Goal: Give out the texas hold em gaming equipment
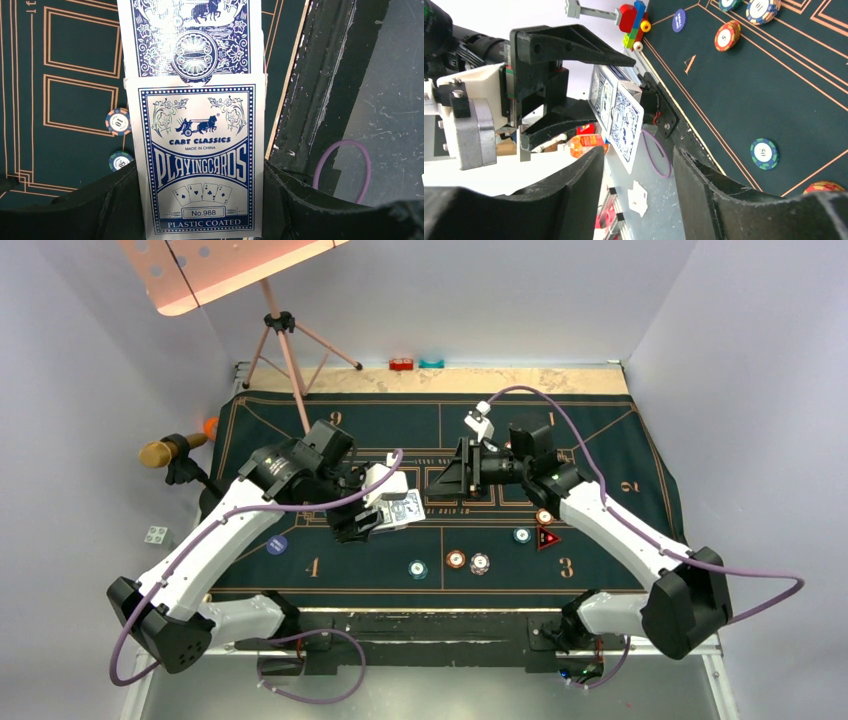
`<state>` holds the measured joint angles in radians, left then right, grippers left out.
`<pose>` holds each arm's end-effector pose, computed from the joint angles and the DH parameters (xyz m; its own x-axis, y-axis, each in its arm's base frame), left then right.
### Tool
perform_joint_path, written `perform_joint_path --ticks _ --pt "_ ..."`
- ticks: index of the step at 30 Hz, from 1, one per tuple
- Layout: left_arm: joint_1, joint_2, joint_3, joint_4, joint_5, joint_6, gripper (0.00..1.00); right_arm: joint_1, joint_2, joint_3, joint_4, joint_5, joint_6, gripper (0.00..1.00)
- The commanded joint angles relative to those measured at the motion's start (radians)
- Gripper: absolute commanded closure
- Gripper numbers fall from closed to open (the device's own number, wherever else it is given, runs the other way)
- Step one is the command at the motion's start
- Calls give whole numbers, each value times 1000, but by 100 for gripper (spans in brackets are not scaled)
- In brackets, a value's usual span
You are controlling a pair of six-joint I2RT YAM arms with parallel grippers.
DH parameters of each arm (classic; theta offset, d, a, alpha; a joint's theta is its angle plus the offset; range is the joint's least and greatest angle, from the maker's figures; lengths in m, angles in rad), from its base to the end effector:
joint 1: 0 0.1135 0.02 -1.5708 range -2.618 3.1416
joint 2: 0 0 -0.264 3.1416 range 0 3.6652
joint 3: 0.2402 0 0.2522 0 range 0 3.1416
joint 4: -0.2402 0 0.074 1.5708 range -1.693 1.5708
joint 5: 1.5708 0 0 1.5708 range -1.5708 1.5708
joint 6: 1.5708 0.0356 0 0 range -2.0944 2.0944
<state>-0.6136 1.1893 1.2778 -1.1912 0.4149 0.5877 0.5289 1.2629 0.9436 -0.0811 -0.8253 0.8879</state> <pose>0.1622 -0.1318 0.3448 -0.2326 0.7844 -0.5749 0.9668 0.2506 -0.0492 0.2301 0.1648 0.3069 -0.9311 0.0654 -0.3590 -0.3236 0.3067 0.8951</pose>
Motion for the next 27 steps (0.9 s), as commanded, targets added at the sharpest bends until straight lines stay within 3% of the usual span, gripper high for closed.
perform_joint_path --ticks 1,5,16,21,27 --pt "-1 -21 8 33 10 2 100 18 -1 5 14 4 -21 40" --pt "0 -11 19 34 13 -5 100 73 59 26 68 14 2 35" --pt "0 -3 37 31 10 -11 100 148 165 80 177 1 60 35" --pt "0 -3 42 31 13 -14 100 146 145 49 180 -6 68 44" --pt "-1 -1 53 27 12 -15 100 120 120 9 167 -10 72 67"
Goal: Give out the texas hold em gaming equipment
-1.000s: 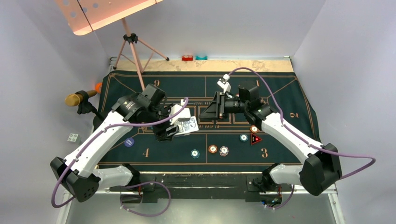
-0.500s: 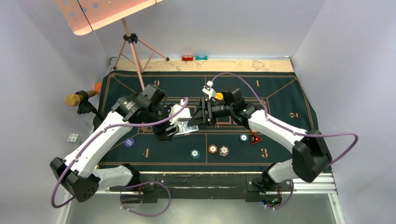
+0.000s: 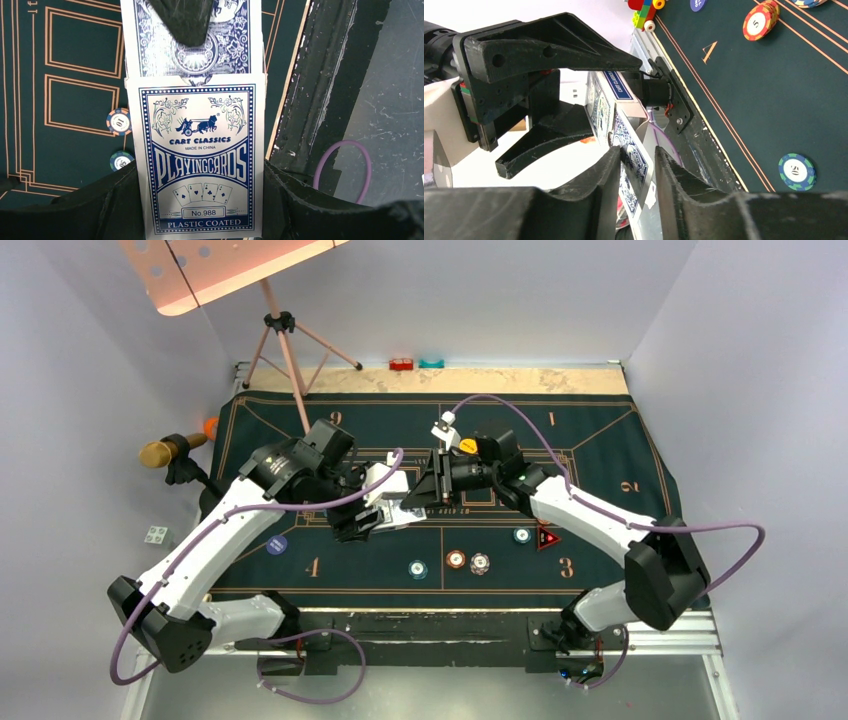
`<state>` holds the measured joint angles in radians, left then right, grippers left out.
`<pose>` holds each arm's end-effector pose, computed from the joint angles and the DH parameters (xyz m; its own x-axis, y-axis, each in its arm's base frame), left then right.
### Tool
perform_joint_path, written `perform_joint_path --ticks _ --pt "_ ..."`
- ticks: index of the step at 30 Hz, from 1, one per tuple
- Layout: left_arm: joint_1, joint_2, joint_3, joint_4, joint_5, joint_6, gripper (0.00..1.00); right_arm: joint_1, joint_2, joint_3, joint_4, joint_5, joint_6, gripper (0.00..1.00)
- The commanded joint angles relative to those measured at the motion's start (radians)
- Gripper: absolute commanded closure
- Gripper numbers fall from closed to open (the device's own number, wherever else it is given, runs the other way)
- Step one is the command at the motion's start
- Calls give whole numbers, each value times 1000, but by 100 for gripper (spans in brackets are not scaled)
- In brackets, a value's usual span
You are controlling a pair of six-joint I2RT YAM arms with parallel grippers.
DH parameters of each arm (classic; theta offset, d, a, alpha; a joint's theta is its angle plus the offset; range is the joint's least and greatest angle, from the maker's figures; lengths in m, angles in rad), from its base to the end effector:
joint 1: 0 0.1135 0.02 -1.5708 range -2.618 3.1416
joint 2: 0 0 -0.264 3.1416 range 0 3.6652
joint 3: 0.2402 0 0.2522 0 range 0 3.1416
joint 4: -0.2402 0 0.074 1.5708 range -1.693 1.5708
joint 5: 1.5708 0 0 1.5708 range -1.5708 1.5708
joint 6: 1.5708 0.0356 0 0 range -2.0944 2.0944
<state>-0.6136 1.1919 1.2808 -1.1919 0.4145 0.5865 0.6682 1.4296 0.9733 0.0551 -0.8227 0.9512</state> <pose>0.1627 -0.1321 0.3452 -0.2339 0.7844 -0.5745 0.9665 0.2517 -0.0498 0.2347 0.2185 0.2824 -0.9523 -0.0462 -0.3016 -0.3028 0.2643 0.9157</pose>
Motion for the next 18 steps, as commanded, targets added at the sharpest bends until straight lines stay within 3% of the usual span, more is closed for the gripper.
perform_joint_path --ticks 1,6,14,18 --pt "0 -3 51 29 11 -14 100 -25 -52 -30 31 -15 9 71" --pt "0 -4 51 27 9 -13 100 -61 -97 -62 12 -23 -1 82" --pt "-1 -1 51 26 8 -13 100 -144 -175 -66 -50 -51 -34 88" --pt "0 -1 50 23 9 -12 100 -206 -202 -48 -113 -62 -72 99"
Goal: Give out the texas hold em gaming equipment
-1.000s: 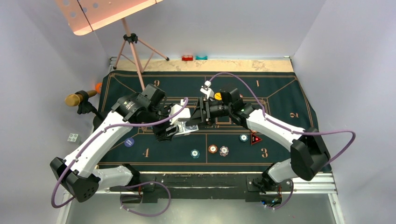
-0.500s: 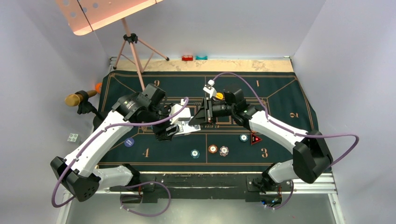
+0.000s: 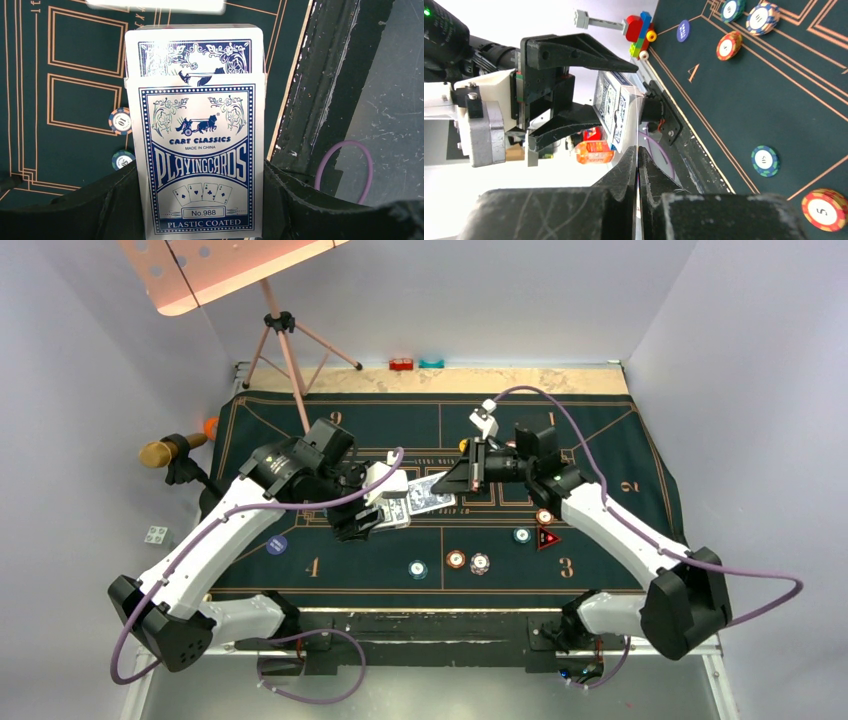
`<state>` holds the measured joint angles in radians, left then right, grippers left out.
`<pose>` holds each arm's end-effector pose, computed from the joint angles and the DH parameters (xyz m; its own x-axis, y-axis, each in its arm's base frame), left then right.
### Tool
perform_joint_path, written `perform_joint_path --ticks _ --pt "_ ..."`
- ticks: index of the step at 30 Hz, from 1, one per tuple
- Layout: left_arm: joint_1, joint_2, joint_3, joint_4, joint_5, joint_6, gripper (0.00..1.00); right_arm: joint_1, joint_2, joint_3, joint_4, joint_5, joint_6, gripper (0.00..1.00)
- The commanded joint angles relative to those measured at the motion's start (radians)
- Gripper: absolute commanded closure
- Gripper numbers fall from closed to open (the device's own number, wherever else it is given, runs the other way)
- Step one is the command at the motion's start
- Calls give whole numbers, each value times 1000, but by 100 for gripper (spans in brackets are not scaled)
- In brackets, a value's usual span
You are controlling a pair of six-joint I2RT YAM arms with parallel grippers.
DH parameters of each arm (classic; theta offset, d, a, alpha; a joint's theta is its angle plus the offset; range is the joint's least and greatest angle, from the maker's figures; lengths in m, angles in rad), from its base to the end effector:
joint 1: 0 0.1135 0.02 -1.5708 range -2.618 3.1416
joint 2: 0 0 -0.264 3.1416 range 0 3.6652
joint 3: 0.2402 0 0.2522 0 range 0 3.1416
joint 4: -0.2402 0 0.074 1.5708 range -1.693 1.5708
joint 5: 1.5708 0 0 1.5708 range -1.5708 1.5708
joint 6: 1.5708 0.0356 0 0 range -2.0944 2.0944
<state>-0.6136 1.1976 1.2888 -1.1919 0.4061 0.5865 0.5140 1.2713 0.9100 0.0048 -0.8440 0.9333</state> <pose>0.1641 -0.1327 0.3463 -0.2333 0.7862 -0.5722 0.9658 0.2556 -0.0426 0.2342 0.1628 0.3012 -0.9335 0.0862 -0.3482 -0.3132 0.2773 0.9083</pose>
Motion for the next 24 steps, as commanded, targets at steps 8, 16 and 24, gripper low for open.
perform_joint_path --ticks 8,16,24 --pt "-1 -24 67 -21 23 3 100 -118 43 31 -36 -49 -78 100" --pt "0 -35 87 -43 58 3 100 50 415 220 74 -13 -62 100" --pt "0 -47 81 -57 67 5 100 164 777 529 138 18 -15 100"
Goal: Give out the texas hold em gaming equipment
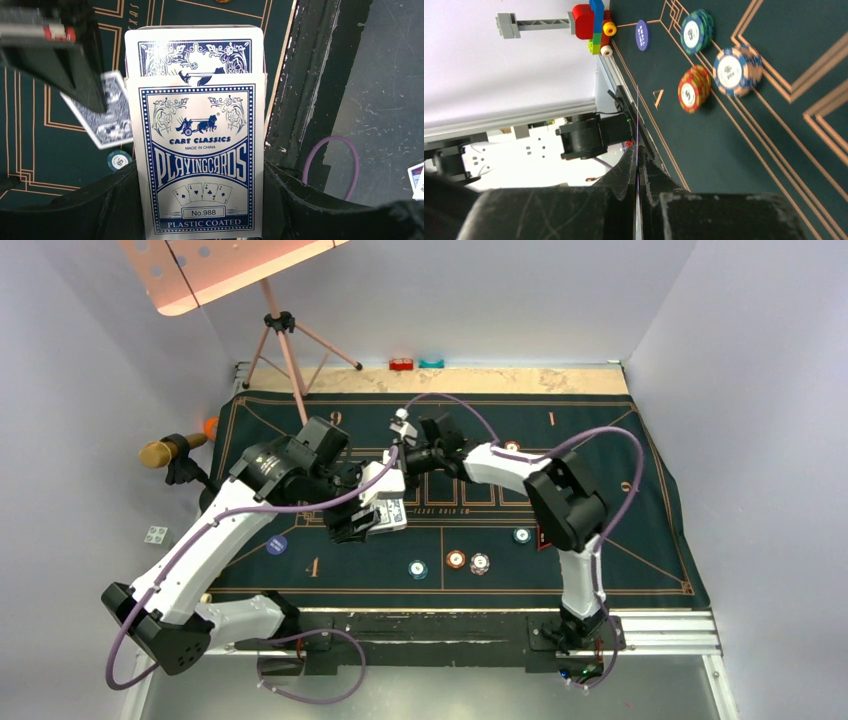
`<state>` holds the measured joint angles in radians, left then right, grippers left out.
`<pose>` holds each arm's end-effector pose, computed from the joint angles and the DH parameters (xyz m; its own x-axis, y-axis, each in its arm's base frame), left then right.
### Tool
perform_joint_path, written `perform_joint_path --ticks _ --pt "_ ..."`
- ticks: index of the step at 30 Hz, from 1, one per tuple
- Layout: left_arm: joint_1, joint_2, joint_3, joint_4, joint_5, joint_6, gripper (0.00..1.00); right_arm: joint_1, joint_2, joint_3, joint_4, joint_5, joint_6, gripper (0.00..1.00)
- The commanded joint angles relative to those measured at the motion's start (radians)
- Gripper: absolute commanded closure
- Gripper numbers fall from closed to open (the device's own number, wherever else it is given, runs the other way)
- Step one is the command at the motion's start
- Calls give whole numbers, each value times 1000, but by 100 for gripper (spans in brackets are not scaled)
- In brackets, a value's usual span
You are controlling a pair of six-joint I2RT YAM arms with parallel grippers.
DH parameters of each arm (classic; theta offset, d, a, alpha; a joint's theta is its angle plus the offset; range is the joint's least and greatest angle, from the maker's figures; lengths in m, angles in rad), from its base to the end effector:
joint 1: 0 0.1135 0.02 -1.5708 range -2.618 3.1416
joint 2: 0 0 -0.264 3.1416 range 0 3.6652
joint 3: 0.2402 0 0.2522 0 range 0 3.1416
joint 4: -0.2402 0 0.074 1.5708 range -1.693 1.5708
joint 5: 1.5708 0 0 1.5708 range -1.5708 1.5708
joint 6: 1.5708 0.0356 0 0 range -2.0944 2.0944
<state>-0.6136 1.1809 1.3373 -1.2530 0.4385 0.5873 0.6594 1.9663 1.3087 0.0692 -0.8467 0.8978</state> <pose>0.1555 -0.1280 0.3606 -0.2288 0.7748 -0.5894 0.9690 0.2394 -0.0614 0.3262 0.2866 0.2007 -0.9759 -0.1010 -0.1934 -0.2169 0.3543 0.9096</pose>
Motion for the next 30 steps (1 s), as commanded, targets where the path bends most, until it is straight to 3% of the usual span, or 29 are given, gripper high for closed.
perform_joint_path --ticks 1,12,20,30 --pt "0 -32 33 3 36 5 100 24 116 164 74 32 21 100" --pt "0 -46 28 -4 38 12 100 56 416 462 166 152 134 99" --pt "0 -51 24 -8 38 13 100 90 519 562 150 245 141 88" --pt "-1 -49 14 -13 41 14 100 88 452 521 -64 377 -7 56"
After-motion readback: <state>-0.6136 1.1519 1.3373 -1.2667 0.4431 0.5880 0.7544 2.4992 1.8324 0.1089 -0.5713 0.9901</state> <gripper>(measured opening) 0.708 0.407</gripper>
